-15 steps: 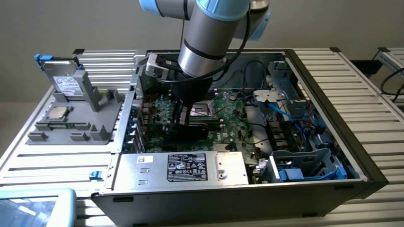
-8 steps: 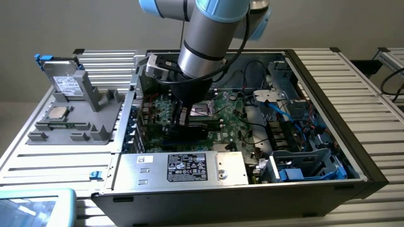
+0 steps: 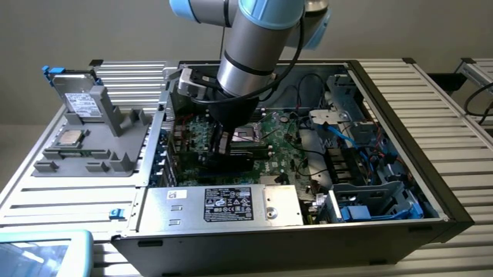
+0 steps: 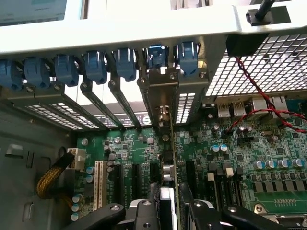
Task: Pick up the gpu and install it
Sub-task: 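Insert the gpu into the slot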
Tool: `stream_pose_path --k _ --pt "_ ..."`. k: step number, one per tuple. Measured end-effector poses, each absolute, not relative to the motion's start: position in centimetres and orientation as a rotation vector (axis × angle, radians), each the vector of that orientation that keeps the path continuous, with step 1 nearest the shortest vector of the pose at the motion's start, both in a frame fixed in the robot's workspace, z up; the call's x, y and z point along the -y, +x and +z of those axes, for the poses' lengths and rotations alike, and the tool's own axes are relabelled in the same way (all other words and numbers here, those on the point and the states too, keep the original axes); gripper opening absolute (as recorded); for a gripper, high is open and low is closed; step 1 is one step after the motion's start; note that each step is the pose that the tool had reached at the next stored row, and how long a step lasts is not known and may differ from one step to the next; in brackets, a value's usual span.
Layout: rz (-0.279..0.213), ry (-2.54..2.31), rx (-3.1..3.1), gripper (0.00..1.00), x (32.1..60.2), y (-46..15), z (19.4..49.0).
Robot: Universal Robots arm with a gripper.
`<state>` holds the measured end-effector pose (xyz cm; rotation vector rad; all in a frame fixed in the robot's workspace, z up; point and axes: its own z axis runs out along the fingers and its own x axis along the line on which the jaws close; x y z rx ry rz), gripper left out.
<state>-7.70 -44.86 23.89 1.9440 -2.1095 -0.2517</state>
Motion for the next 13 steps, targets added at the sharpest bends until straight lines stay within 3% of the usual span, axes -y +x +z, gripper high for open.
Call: stream_pose_path --k 13 --pt "-0.252 1.944 2.109 0.28 44.86 -7.70 23.89"
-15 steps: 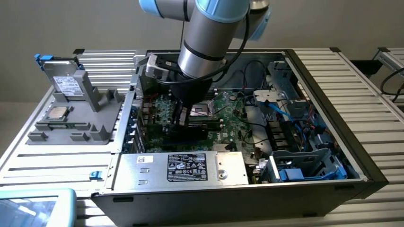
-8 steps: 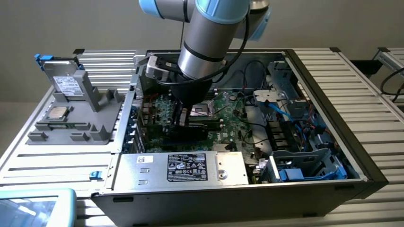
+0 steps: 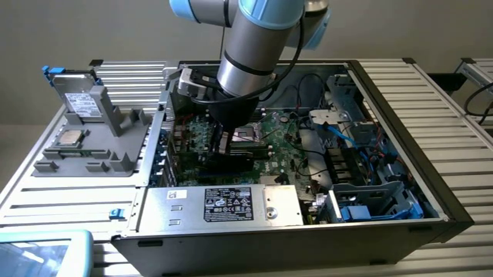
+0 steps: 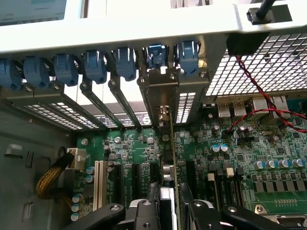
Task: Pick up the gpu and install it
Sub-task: 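Insert the gpu into the slot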
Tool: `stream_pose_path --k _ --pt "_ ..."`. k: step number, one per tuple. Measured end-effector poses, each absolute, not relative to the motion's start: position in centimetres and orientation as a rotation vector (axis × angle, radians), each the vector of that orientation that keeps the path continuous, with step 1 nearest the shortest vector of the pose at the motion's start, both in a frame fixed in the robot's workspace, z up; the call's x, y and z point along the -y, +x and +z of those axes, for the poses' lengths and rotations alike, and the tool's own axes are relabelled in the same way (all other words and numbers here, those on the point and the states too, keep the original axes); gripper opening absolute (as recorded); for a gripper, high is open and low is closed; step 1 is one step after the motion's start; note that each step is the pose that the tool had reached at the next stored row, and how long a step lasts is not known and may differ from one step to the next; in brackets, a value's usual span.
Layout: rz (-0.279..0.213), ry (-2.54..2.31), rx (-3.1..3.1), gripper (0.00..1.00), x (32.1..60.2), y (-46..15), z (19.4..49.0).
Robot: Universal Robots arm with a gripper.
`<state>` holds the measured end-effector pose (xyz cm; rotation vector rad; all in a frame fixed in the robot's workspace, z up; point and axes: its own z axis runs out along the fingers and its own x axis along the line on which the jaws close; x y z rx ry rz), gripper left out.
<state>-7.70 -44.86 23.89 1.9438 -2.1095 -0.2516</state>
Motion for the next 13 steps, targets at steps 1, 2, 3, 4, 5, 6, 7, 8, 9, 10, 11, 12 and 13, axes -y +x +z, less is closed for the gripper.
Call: stream_pose_path --k 1,2,3,4,5,6,7,8,9,10,11,12,13 --pt "-0.252 1.944 2.109 0.28 44.86 -7.70 23.89" --pt "-0.252 1.944 2.109 0.28 44.86 -7.70 23.89" --pt "-0.252 1.944 2.109 0.28 44.86 -7.70 23.89" --pt "-0.252 1.944 2.109 0.28 44.86 -7.70 23.89" --pt "-0.252 1.944 2.109 0.28 44.86 -7.70 23.89" --pt "-0.252 1.944 2.109 0.28 44.86 -7.70 23.89" --pt "-0.252 1.944 2.109 0.28 44.86 -7.70 23.89" --pt "-0.252 1.944 2.109 0.28 44.86 -7.70 23.89" --pt "-0.252 1.944 2.109 0.28 44.86 -7.70 23.89" --pt "-0.252 1.944 2.109 0.28 44.86 -7.70 23.89" --pt "-0.251 1.944 2.109 0.28 44.86 -7.70 23.89" --pt "-0.251 1.943 2.109 0.28 44.86 -7.70 23.89" --pt "-0.251 1.943 2.109 0.28 44.86 -7.70 23.88"
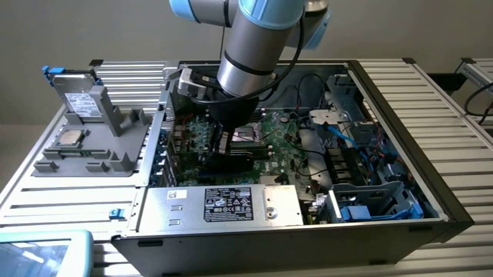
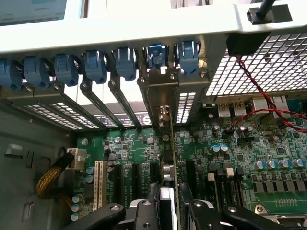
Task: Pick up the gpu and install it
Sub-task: 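Insert the gpu into the slot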
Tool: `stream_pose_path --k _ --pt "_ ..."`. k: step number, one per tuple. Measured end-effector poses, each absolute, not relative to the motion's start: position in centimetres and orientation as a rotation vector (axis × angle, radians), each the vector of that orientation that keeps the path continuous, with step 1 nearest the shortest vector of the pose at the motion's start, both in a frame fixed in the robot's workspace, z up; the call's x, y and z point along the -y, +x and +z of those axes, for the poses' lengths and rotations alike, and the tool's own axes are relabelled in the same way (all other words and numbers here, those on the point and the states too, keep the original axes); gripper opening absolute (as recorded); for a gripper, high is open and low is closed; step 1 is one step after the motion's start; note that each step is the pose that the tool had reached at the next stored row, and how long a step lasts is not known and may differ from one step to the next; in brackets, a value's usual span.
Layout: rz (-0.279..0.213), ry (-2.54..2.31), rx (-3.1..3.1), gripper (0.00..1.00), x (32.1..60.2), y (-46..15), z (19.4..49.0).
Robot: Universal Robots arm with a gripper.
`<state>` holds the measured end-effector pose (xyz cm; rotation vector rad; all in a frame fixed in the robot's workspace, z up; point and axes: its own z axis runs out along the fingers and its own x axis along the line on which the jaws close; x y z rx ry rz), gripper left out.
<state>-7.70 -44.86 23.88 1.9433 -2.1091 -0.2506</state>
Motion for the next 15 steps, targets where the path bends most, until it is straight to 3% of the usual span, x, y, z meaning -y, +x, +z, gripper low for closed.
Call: stream_pose_path --k 5,8,10,11,15 --pt "-0.250 1.943 2.109 0.29 44.86 -7.71 23.88" --pt "-0.251 1.943 2.109 0.42 44.86 -7.71 23.87" --pt "-0.250 1.943 2.109 0.42 44.86 -7.70 23.88" --pt "-0.250 1.943 2.109 0.48 44.86 -7.70 23.88" --pt "-0.226 1.965 2.120 0.48 44.85 -7.67 23.94"
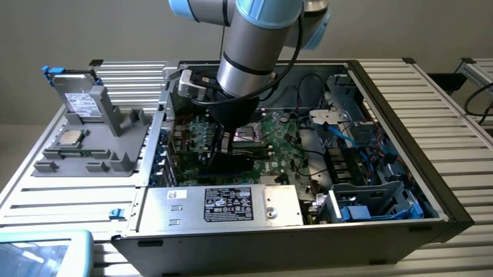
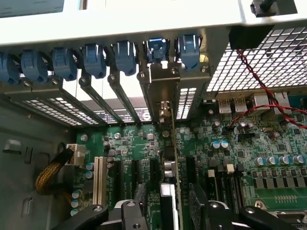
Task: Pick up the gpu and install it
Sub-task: 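Insert the gpu into the slot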
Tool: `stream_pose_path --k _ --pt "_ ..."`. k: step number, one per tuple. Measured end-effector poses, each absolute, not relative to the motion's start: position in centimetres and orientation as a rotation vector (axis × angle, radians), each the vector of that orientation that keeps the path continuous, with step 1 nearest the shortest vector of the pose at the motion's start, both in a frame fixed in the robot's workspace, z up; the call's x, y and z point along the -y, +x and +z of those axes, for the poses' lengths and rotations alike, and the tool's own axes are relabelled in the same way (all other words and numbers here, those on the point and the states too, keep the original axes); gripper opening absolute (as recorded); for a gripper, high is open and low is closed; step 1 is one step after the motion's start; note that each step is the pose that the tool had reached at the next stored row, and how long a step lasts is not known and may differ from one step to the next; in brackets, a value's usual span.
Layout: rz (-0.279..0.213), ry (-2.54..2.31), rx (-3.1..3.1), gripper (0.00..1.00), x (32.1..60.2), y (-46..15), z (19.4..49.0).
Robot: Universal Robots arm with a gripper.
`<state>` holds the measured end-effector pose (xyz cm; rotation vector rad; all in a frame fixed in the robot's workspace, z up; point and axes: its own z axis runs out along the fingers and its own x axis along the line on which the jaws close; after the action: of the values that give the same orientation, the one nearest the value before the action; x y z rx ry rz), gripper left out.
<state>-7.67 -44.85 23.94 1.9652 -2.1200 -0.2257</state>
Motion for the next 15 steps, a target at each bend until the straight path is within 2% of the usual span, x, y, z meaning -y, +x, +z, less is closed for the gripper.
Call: stream_pose_path --k 5,15 --pt "-0.211 1.996 2.124 0.48 44.84 -7.46 24.45" --pt "-0.082 2.151 2.123 0.48 44.84 -7.45 24.48"
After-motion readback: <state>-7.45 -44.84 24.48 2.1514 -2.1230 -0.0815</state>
